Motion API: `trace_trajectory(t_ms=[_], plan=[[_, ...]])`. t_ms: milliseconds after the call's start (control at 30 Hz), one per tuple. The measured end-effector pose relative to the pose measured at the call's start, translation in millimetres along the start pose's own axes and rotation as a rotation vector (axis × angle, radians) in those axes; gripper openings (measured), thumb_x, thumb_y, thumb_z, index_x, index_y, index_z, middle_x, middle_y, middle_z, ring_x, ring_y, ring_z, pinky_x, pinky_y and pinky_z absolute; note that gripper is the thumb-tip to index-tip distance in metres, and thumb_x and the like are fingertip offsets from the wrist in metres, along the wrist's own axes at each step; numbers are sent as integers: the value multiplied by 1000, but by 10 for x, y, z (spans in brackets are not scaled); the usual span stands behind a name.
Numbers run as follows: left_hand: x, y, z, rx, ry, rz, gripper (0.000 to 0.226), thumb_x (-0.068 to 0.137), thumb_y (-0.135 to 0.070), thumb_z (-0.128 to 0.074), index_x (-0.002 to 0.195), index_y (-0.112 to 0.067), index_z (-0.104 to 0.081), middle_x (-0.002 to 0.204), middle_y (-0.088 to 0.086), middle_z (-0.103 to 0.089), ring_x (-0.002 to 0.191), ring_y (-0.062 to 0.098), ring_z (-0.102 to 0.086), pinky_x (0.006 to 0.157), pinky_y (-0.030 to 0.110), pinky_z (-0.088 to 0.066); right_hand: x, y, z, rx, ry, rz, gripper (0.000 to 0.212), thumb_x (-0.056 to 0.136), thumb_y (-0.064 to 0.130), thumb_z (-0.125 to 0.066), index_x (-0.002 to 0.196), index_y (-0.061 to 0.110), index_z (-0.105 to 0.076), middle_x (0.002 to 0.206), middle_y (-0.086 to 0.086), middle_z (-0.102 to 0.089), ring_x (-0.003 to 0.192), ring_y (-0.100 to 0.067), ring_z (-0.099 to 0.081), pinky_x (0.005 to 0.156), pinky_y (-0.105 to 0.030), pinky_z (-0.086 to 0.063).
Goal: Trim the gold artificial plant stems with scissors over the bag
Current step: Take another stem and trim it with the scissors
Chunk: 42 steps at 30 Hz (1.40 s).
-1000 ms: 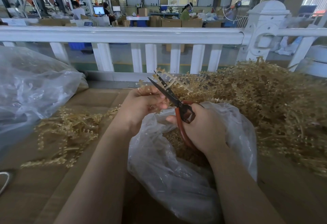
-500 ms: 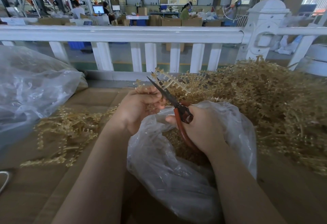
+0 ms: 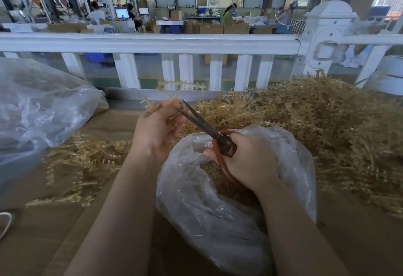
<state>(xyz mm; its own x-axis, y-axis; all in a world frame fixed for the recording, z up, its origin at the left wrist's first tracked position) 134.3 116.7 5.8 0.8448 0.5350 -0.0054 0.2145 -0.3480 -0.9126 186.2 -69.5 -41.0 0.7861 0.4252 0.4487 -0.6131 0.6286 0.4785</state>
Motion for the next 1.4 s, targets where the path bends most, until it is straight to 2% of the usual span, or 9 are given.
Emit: trace_trajectory(t_ms=[133, 300, 400, 567, 667, 833, 933, 1233, 1400], plan=[[-7, 2, -4, 79, 39, -32, 26, 85, -1, -69, 107, -14, -69, 90, 5, -76, 68, 12, -68, 63, 22, -54, -10, 25, 9, -1, -21, -9, 51, 75, 86, -51, 92, 39, -63, 68, 25, -55, 62, 10, -51, 48, -10, -31], [-57, 53, -94, 251, 146, -21, 23, 81, 7, -69, 102, -4, -69, 95, 17, -74, 83, 27, -67, 82, 37, -52, -13, 16, 19, 28, -50, -31, 49, 71, 88, -45, 90, 44, -55, 64, 25, -52, 60, 10, -49, 50, -10, -29], [-65, 66, -101, 274, 185, -54, 15, 87, -4, -68, 81, -16, -76, 89, 7, -77, 76, 18, -72, 75, 32, -57, -3, -18, 2, 24, -56, -47, 52, 71, 89, -45, 86, 40, -56, 64, 22, -52, 60, 8, -48, 51, -14, -31], [-80, 50, -59, 264, 241, -86, 7, 77, -23, -75, 71, -21, -78, 76, 1, -72, 72, 12, -66, 73, 28, -53, 13, -46, -5, -1, -77, -64, 54, 73, 88, -47, 86, 37, -57, 63, 23, -49, 59, 8, -47, 50, -15, -31], [-66, 69, -57, 259, 218, -85, 11, 81, -15, -73, 71, -17, -78, 75, 3, -73, 69, 11, -67, 61, 20, -51, 15, -44, 3, -13, -96, -52, 52, 73, 87, -46, 85, 37, -54, 64, 25, -45, 59, 10, -43, 51, -15, -29], [-75, 48, -48, 233, 243, -75, 18, 90, -5, -65, 78, -11, -77, 71, 3, -71, 68, 11, -66, 67, 20, -55, 12, -54, 4, -17, -87, -37, 55, 73, 89, -42, 86, 36, -52, 68, 26, -47, 63, 11, -42, 53, -15, -32], [-83, 30, -55, 247, 211, -59, 23, 91, -1, -63, 76, -12, -77, 68, 3, -71, 64, 10, -64, 62, 19, -53, 9, -43, 4, -15, -83, -22, 51, 74, 87, -44, 87, 38, -50, 70, 27, -46, 64, 12, -42, 53, -14, -33], [-107, 50, -119, 309, 217, -5, 33, 88, -4, -68, 63, -23, -78, 85, 16, -63, 84, 25, -49, 61, 23, -37, 23, -55, 10, -52, -80, -40, 51, 80, 79, -57, 87, 29, -58, 78, 18, -59, 70, 0, -55, 61, -25, -52], [-95, 52, -121, 281, 217, 27, 37, 89, -3, -66, 60, -23, -78, 68, -3, -72, 63, 5, -61, 59, 21, -38, 23, -27, 36, -65, -114, -39, 53, 77, 81, -56, 77, 28, -54, 65, 18, -53, 61, 3, -49, 53, -21, -40]])
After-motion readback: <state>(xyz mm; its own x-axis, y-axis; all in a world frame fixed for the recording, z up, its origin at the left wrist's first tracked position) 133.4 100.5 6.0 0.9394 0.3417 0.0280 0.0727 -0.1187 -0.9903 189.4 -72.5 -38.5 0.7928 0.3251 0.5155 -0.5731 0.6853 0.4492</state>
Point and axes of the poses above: each hand's wrist, its own x-axis towards the middle knuckle, its own z-axis out of the back of the hand, y = z × x, the point moved 1 cm from there along x, towards the middle knuckle
